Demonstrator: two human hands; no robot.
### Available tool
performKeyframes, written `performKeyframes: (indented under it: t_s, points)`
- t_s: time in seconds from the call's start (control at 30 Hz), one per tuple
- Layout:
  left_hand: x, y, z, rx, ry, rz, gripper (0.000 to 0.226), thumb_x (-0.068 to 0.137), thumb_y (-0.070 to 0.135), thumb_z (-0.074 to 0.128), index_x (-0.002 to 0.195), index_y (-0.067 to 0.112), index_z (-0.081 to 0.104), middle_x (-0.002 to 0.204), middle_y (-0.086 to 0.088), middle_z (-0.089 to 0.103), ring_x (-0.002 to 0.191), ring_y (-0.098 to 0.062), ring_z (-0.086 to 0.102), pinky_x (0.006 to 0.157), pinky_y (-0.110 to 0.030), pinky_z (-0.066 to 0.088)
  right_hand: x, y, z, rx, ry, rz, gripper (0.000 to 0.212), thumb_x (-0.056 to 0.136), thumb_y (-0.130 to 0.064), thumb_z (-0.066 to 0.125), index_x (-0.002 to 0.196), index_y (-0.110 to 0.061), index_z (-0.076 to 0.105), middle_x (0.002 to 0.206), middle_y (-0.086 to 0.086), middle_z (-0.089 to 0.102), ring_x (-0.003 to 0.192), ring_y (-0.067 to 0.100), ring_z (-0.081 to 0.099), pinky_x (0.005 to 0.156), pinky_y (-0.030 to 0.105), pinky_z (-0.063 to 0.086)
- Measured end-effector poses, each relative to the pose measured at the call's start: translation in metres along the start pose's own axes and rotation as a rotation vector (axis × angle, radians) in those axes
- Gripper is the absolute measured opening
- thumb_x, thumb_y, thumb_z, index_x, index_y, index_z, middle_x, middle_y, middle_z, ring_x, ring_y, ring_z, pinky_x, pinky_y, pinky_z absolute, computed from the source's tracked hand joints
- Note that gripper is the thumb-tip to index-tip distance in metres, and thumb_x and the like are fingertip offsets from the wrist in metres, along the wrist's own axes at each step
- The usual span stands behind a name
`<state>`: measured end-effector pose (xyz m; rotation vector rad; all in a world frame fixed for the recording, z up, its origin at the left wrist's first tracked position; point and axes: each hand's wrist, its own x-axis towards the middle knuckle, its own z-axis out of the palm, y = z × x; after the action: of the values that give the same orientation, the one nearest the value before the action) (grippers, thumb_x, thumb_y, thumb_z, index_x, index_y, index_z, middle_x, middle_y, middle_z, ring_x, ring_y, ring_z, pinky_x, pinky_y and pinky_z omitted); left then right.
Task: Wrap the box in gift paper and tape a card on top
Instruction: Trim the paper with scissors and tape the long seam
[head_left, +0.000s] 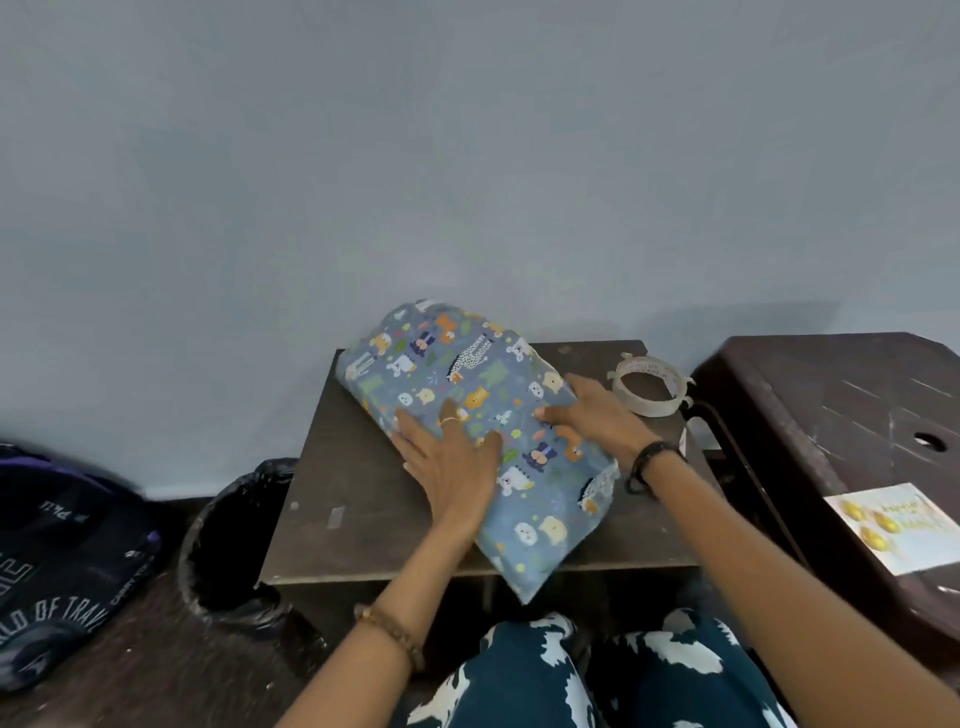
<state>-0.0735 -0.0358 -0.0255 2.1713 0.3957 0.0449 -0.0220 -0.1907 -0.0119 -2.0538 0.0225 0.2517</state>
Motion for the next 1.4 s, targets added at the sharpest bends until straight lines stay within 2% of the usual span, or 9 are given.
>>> performKeyframes:
  t_s: [0.13,0.3,0.43,0.63,0.73,1.0,1.2,1.33,1.4]
  points:
    - [0.017,0.006,-0.018,0.092,-0.086,-0.169,0.074,0.087,0.048,0.055,0.148,0.029,0.016,0.155,-0.010,-0.019,0.141,-0.039,0.005,0.110,-0.055,0.021,-0.046,0.011,0.033,0.243,0.161,-0.005,0.014,0.082,-0.011,0.067,0.094,-0.012,0.059,0.096,0.001,0.069,0.087,0.018,0.065,0.079,0.037,0.053]
    - [0.041,0.009,-0.029,0.259,-0.127,-0.175,0.079,0.087,0.055,0.049,0.149,0.025,0.011,0.153,-0.015,0.015,0.138,-0.036,0.020,0.108,-0.051,0.019,-0.081,0.013,0.085,0.699,0.148,0.084,0.027,0.079,0.000,0.066,0.104,-0.010,0.064,0.102,0.008,0.072,0.098,0.030,0.066,0.089,0.047,0.052]
    - [0.054,0.013,-0.022,0.513,-0.051,-0.046,0.076,0.087,0.057,0.045,0.148,0.024,0.017,0.148,-0.012,0.027,0.136,-0.034,0.023,0.108,-0.059,0.012,-0.089,0.000,0.130,0.806,0.128,0.115,0.038,0.067,-0.012,0.070,0.105,-0.016,0.065,0.104,0.006,0.072,0.100,0.026,0.066,0.094,0.045,0.050]
    - [0.060,-0.007,-0.013,0.606,0.008,0.167,0.069,0.092,0.058,0.032,0.148,0.020,0.020,0.143,-0.013,0.031,0.137,-0.029,0.021,0.106,-0.067,0.003,-0.084,-0.009,0.124,1.080,0.108,0.214,0.042,0.084,-0.005,0.064,0.124,-0.017,0.054,0.115,0.005,0.067,0.101,0.020,0.065,0.071,0.027,0.058]
    - [0.059,-0.011,-0.015,0.670,-0.011,0.282,0.067,0.093,0.060,0.029,0.148,0.023,0.020,0.141,-0.011,0.033,0.135,-0.027,0.026,0.106,-0.066,0.004,-0.079,-0.015,0.120,1.187,0.198,0.237,0.034,0.085,-0.008,0.065,0.118,-0.011,0.060,0.113,0.007,0.068,0.099,0.020,0.066,0.079,0.033,0.057]
    - [0.061,-0.013,-0.022,0.747,-0.250,0.529,0.060,0.095,0.056,0.029,0.148,0.032,0.015,0.149,-0.006,0.022,0.142,-0.020,0.013,0.109,-0.063,-0.003,-0.094,-0.021,0.159,1.190,0.206,0.287,0.016,0.084,-0.002,0.065,0.091,-0.017,0.065,0.089,-0.005,0.069,0.085,0.005,0.065,0.074,0.020,0.053]
    - [0.050,-0.012,-0.028,0.765,-0.428,0.535,0.069,0.091,0.062,0.024,0.149,0.032,0.002,0.158,-0.003,-0.008,0.144,-0.018,-0.012,0.110,-0.058,-0.012,-0.105,-0.007,0.144,1.177,0.156,0.242,0.014,0.082,0.005,0.063,0.077,-0.006,0.057,0.069,-0.002,0.062,0.083,0.011,0.066,0.096,0.036,0.050]
    - [0.018,-0.011,-0.051,0.721,-0.695,0.632,0.077,0.085,0.065,0.031,0.149,0.033,0.000,0.157,0.001,-0.011,0.144,-0.013,-0.012,0.112,-0.056,-0.012,-0.117,0.007,0.110,0.718,0.114,0.067,0.025,0.078,0.021,0.046,0.097,0.010,0.056,0.119,0.013,0.062,0.116,0.025,0.056,0.107,0.038,0.038]
    - [0.007,-0.013,-0.063,0.736,-0.725,0.685,0.088,0.078,0.069,0.038,0.148,0.033,-0.003,0.157,0.005,-0.010,0.144,-0.009,-0.006,0.114,-0.052,-0.009,-0.120,0.013,0.096,0.388,0.098,-0.125,0.043,0.075,0.022,0.041,0.107,-0.001,0.058,0.116,0.002,0.063,0.113,0.013,0.055,0.101,0.019,0.040]
